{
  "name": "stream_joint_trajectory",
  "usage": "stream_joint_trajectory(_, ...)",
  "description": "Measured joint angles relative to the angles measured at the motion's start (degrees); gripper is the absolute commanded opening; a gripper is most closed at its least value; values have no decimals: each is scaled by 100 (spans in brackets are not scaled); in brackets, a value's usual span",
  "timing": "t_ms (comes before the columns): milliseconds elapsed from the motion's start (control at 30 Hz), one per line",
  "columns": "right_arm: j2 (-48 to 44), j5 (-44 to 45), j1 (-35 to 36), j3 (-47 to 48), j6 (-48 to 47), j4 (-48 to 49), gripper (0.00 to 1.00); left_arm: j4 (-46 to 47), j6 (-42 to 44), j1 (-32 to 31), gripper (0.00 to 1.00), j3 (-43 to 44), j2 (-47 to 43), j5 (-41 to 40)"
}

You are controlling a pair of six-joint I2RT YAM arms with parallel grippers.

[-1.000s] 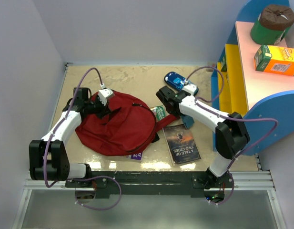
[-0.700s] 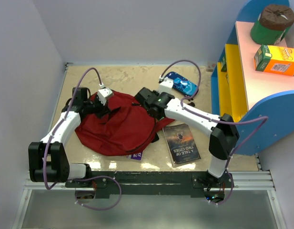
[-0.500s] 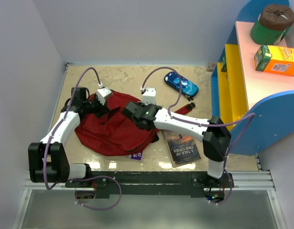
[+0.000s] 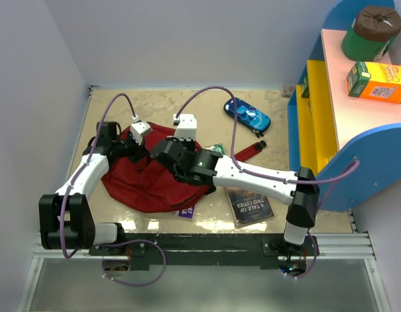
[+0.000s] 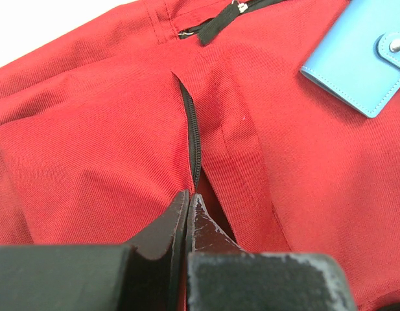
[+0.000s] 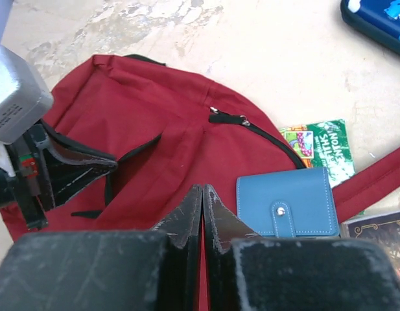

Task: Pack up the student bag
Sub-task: Place the stationery in the student bag, then pick up the stationery from the student bag.

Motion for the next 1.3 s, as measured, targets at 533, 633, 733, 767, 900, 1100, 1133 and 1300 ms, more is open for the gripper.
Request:
stream_joint_trajectory(533,-1969,-2308,-2164,-3622,710,850,97,-24,11,11,0,0,-2,55)
stream_joint_trajectory(633,-2111,-3014,-2221,-3838,619,1539,93,-24,11,11,0,0,-2,63)
stream_joint_trajectory(733,-2118,-3753,-2282,-4072,555,2122,88,-31,22,11,0,2,-2,61)
stream_joint_trajectory(767,-2096,-3915,-2317,-4105,542,2205,87,-31,26,11,0,2,-2,61)
stream_joint_trajectory(900,-1862,-4175,-2448,-4074,483,2286,86,-48,28,11,0,2,-2,61)
stream_joint_trajectory(1100,-1537,-4183,-2481,-4024,398,2120,77,-63,26,11,0,2,-2,74)
stream_joint_trajectory(1133,-1447,-4183,-2481,-3965,380,2085,73,-63,26,11,0,2,-2,81)
stream_joint_trajectory(1300,-1196,-4354,-2481,-3899,343,2116,43,-68,26,11,0,2,-2,85)
